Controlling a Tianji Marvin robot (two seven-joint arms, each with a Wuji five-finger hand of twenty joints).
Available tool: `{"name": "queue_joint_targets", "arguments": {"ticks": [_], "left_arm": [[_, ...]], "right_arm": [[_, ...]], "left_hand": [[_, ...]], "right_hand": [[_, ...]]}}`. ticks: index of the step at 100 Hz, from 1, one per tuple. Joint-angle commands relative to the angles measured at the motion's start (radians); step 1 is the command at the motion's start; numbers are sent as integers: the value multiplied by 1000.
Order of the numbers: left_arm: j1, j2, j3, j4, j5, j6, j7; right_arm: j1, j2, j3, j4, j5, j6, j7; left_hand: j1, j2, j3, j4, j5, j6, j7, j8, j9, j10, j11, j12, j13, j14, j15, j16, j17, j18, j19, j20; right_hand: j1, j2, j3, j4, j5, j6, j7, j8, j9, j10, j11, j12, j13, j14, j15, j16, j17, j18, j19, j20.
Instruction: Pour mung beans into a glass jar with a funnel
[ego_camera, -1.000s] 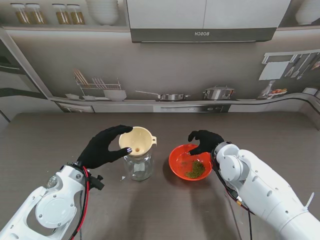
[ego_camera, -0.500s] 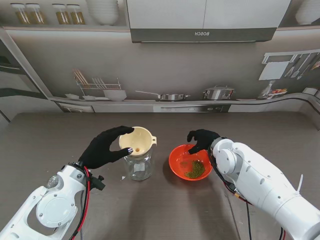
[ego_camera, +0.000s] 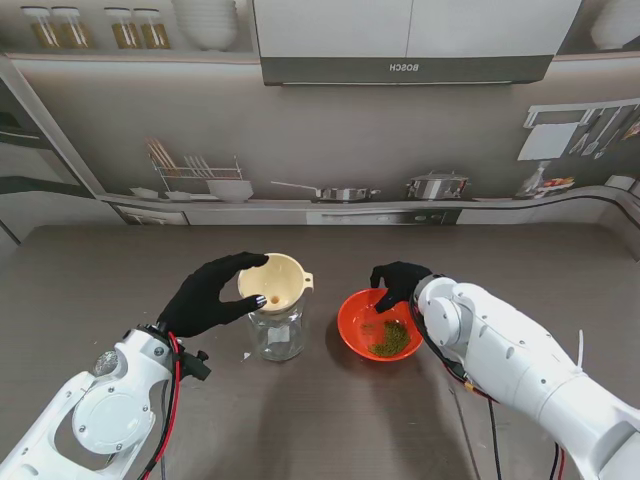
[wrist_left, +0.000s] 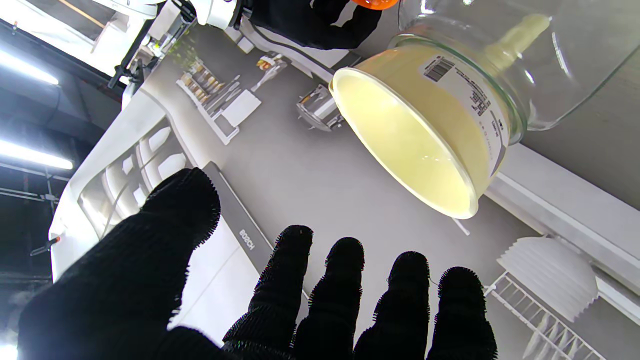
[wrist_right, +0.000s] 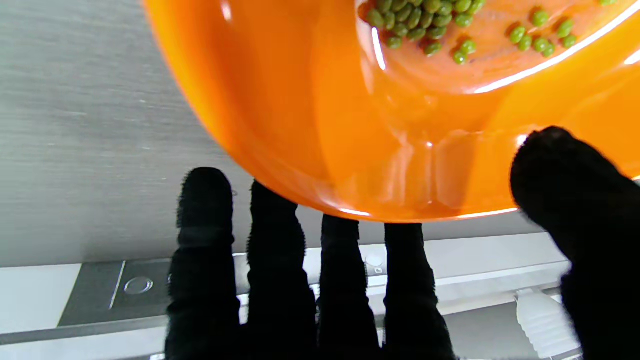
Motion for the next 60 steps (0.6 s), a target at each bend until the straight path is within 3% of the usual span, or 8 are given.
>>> {"name": "queue_joint_targets", "arguments": {"ticks": [1,44,60], "left_arm": [[2,0,1,-3,-6,5,-22],[-4,1,8,3,-11,5,-29],[-5,1,10,6,-12,6,-33]], "right_arm": [[9,-11,-8,8,2,-3,13],[80,-40,-95,102,36,-7,17],[87,-51,-112,127,46,-13,6]], "left_hand": [[28,24,-16,31,10,-13,-2,3,15,-3,-4,-1,6,6,-15,-5,8,-15,-33,16],[28,27,-21,31,10,-14,-2,3,16,-2,-4,0,7,5,-15,-4,8,-14,-32,18],[27,28,-22,31,14,-13,0,4,17,-1,-4,0,8,5,-15,-4,8,-13,-32,19]], "right_hand": [[11,-59,38,-32,4,6,28,23,19,-18,29,19,33,-12,40,22,14,-31,48,3],[34,-89,64,-40,-36,13,36,22,-12,-11,41,35,25,-19,64,32,13,-42,60,-9],[77,-135,108,-47,8,14,102,49,36,-23,118,85,84,-41,180,81,60,-64,127,-2]]}}
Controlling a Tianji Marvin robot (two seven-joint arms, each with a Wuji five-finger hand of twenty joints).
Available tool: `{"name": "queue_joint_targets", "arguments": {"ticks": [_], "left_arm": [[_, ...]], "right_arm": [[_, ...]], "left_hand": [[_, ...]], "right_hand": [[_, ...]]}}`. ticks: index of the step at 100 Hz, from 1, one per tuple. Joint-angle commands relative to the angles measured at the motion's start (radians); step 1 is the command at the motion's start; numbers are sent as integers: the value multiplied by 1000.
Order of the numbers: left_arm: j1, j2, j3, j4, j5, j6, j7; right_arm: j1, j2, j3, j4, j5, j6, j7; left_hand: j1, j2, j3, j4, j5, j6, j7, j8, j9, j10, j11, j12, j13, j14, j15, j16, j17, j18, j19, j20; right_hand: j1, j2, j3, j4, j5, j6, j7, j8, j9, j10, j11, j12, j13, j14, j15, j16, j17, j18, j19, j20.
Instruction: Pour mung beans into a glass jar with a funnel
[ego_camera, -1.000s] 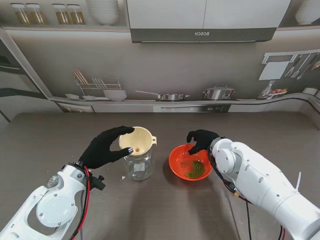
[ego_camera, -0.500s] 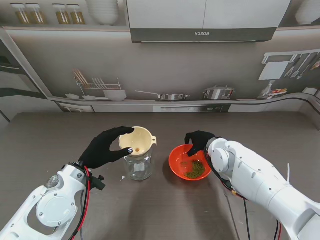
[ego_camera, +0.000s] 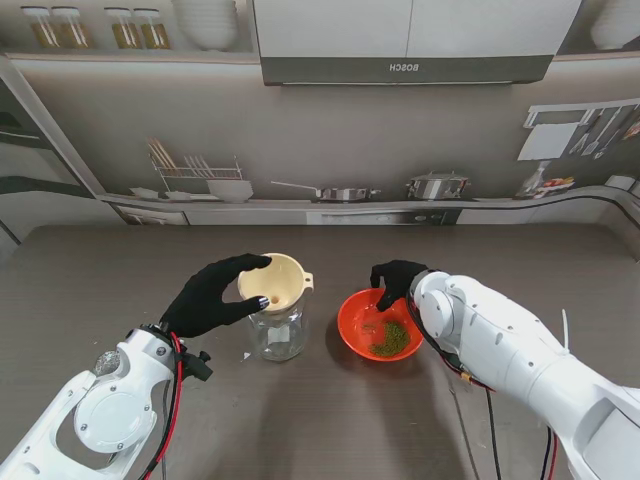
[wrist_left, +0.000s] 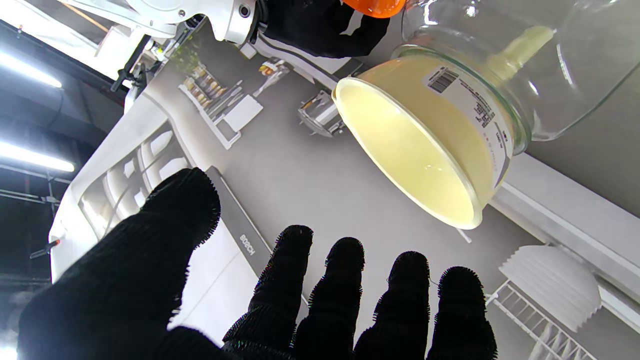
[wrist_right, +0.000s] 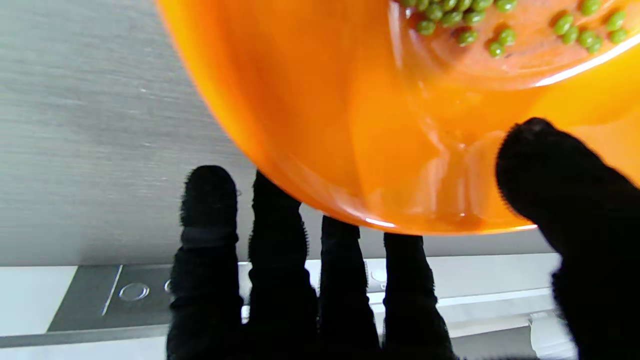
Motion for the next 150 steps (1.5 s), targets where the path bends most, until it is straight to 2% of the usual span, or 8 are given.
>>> {"name": "queue_joint_targets", "arguments": {"ticks": [1,46,62,71,86,92,118,150], "left_arm": [[1,-1,1,2,-4,3,-21],[1,0,4,2,-10,5,-25],[0,0,4,3,-14,6,-26],[0,0,4,2,-16,7,-27],[1,-1,3,0,-23,11,-30],[2,-1,2,-2,-24,13,-31],[4,0,1,-6,-41,22,-40],[8,-1,-2,-11,-63,32,-47]], "right_arm": [[0,-9,-6,8,0,-6,5],[-23,-22,-2,31,13,-20,-36],[-30,-25,-4,41,15,-30,-47],[-29,-29,-10,52,22,-40,-48],[-27,-30,-13,56,31,-53,-40],[-27,-28,-9,50,36,-55,-27],[-28,-11,13,15,57,-71,32],[-43,-1,66,-12,113,-57,98]], "left_hand": [[27,28,-22,31,13,-13,-1,3,17,0,-4,0,8,5,-15,-4,7,-14,-32,18],[29,32,-27,31,17,-9,1,4,18,3,-5,0,17,11,-9,-1,15,-9,-27,22],[29,34,-29,31,17,-9,0,4,19,3,-5,0,19,12,-7,1,17,-9,-25,24],[29,35,-30,31,17,-10,0,4,20,3,-4,0,22,13,-6,2,18,-8,-24,25],[30,41,-32,31,17,-9,0,3,21,6,-4,0,26,15,-3,4,20,-7,-23,27],[31,42,-34,31,17,-8,0,3,22,9,-4,0,27,17,-3,4,21,-5,-22,27],[33,60,-46,32,22,-5,1,3,26,9,-4,0,38,22,1,8,25,-2,-20,30],[37,83,-68,34,25,-1,1,3,32,17,-4,1,49,29,5,12,31,5,-16,33]], "right_hand": [[26,-64,54,-37,9,6,48,37,27,-23,50,36,54,-18,66,33,24,-31,66,-1],[136,-180,137,-58,244,52,272,117,401,-113,240,224,396,-165,404,138,269,-72,293,-11],[171,-222,138,-186,324,56,300,132,518,-126,242,301,488,-186,455,142,341,-79,352,-26],[195,-223,133,-219,368,20,364,-12,592,-134,230,319,517,-185,494,165,381,-85,381,-38],[229,-169,100,-254,417,-40,429,-108,705,-135,181,313,517,-184,631,232,472,-121,440,-25],[229,-92,93,-243,428,-32,430,-134,738,-130,146,297,516,-192,676,258,511,-140,462,-11],[200,102,140,-220,433,9,417,-136,858,-116,77,253,516,-235,789,348,603,-213,516,77],[206,75,280,-271,432,7,430,-60,951,-102,101,321,516,-310,985,491,646,-321,701,207]]}}
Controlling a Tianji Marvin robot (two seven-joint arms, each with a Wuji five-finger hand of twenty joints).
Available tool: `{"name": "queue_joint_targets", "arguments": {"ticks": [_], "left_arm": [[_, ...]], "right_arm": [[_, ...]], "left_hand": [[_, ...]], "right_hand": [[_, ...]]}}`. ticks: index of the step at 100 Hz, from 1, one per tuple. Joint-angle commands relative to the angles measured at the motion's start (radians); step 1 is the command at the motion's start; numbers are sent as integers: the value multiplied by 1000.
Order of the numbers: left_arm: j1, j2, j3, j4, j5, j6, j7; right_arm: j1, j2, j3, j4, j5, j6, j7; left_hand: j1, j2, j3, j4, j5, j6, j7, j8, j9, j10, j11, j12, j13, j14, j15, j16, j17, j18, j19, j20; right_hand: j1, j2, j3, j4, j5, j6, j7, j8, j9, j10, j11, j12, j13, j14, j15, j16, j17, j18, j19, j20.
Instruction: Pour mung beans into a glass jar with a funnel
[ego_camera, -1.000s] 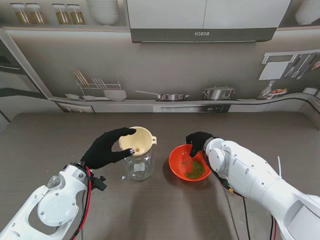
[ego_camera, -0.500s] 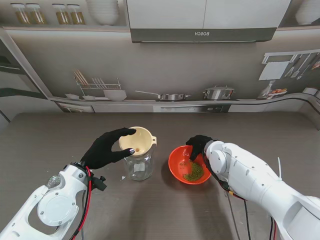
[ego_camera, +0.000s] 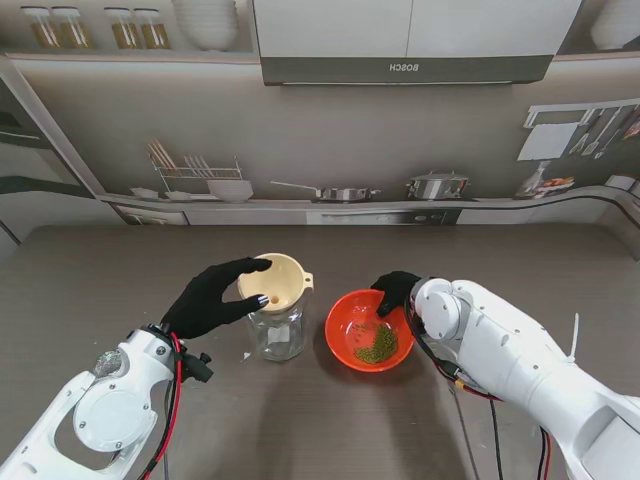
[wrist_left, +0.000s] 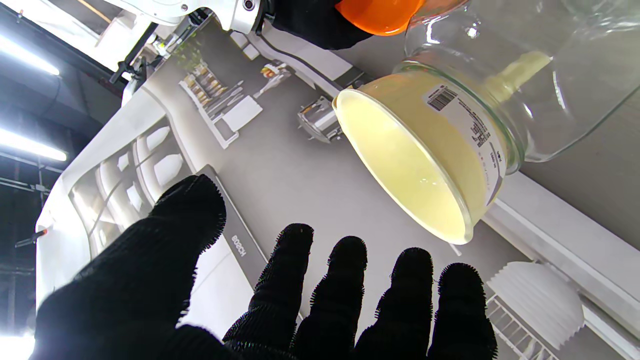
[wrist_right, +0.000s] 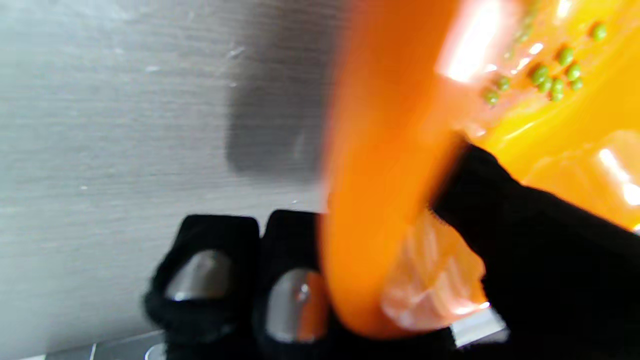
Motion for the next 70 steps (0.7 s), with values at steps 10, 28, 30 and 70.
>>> {"name": "queue_joint_targets", "arguments": {"ticks": [10,28,30,70], "left_arm": [[7,-2,-3,-11,-17,10,-23],[10,-4,-4,-14,-27,16,-21],[10,-4,-4,-15,-28,18,-21],[13,-7,-4,-19,-52,32,-20]], "right_arm": [[-14,1,24,-11,30,9,35],[-30,-10,71,1,97,19,47],[-32,-11,77,2,106,20,48],[-76,-26,169,-14,207,63,49]], "left_hand": [[10,40,-31,23,16,-1,-1,-5,19,0,-5,0,22,8,5,12,10,5,-16,21],[13,52,-43,25,19,1,0,-5,21,5,-5,0,25,11,5,14,10,8,-15,22],[12,55,-45,25,16,0,-2,-6,21,4,-6,0,25,10,5,14,9,7,-15,22],[20,73,-65,28,24,4,1,-4,23,11,-7,-1,27,16,3,15,8,11,-15,25]], "right_hand": [[23,-9,136,-23,25,-27,36,44,123,15,71,54,29,-120,121,61,60,-138,148,51],[65,-3,126,-21,71,-93,8,73,125,55,108,59,28,-110,166,97,68,-134,196,76],[68,-4,126,-20,74,-95,8,74,126,57,109,59,28,-110,167,98,68,-133,198,76],[114,-5,116,-14,108,-68,-13,95,126,98,126,58,28,-102,196,114,75,-120,238,89]]}}
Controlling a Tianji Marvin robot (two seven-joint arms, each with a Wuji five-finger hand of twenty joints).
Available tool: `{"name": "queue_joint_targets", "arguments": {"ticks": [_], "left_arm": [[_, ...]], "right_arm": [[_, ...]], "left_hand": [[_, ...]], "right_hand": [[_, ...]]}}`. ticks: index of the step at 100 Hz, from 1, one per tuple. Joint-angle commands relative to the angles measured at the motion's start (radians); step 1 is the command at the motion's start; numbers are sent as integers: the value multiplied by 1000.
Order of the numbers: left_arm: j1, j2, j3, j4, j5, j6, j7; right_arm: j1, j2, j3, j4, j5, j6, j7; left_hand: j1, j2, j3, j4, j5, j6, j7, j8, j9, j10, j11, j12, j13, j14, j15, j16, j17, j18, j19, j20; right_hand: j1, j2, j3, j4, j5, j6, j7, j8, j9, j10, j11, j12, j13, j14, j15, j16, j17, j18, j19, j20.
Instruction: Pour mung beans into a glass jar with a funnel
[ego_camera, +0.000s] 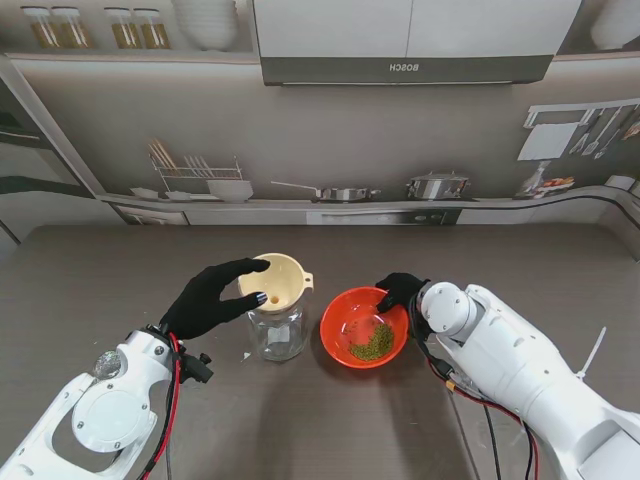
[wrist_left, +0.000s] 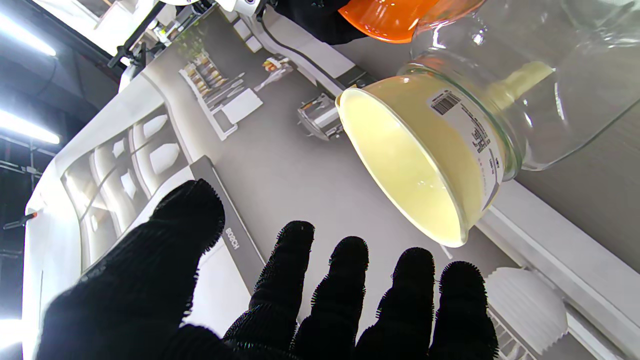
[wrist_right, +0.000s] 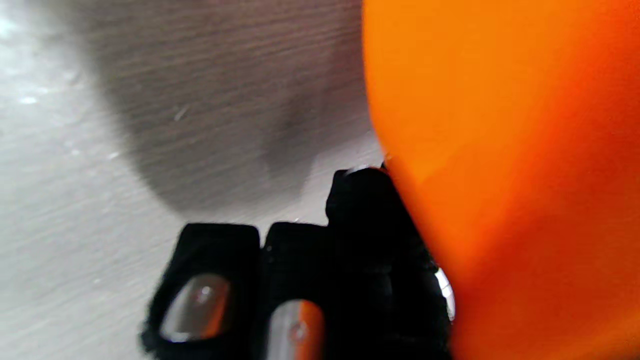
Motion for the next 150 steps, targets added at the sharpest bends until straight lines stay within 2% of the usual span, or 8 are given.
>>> {"name": "queue_joint_targets", "arguments": {"ticks": [1,58,97,124,150], "left_arm": [[3,-5,-1,-8,-6,5,-18],[10,-9,-10,-10,-7,15,-4],[21,-12,-28,-12,-3,10,11],[18,-12,-30,-2,-2,-5,13],[13,-13,-28,10,8,-27,26]], "right_arm": [[-9,-7,6,-11,10,11,9],[-73,-4,125,-122,91,111,-4],[-109,4,217,-245,95,201,-46],[-95,1,254,-325,75,264,-93],[-43,-11,249,-351,67,325,-119]], "left_hand": [[12,34,-18,28,2,3,0,-3,23,1,-7,-1,24,7,2,15,-2,3,-15,14],[18,42,-28,30,5,3,0,-4,23,2,-8,-1,23,8,0,15,-5,3,-16,17],[17,41,-29,30,7,4,0,-4,23,1,-8,-1,17,6,-3,15,-10,3,-18,18],[16,42,-30,29,6,2,0,-3,22,1,-9,-1,14,6,-5,14,-12,2,-19,18],[17,40,-31,30,9,3,1,-3,22,3,-9,-2,6,2,-8,13,-18,-1,-21,18]], "right_hand": [[98,9,92,8,64,-50,12,38,114,96,36,-4,26,-92,106,21,61,-108,168,30],[116,14,88,10,56,-17,6,57,111,113,40,0,26,-93,126,30,65,-111,193,34],[128,12,86,12,57,-1,3,58,110,126,36,5,25,-86,131,31,65,-101,201,33],[133,13,84,14,54,7,1,60,111,130,32,10,25,-87,135,32,66,-98,208,31],[135,14,83,14,50,14,-1,62,109,133,27,11,25,-90,136,32,67,-100,210,30]]}}
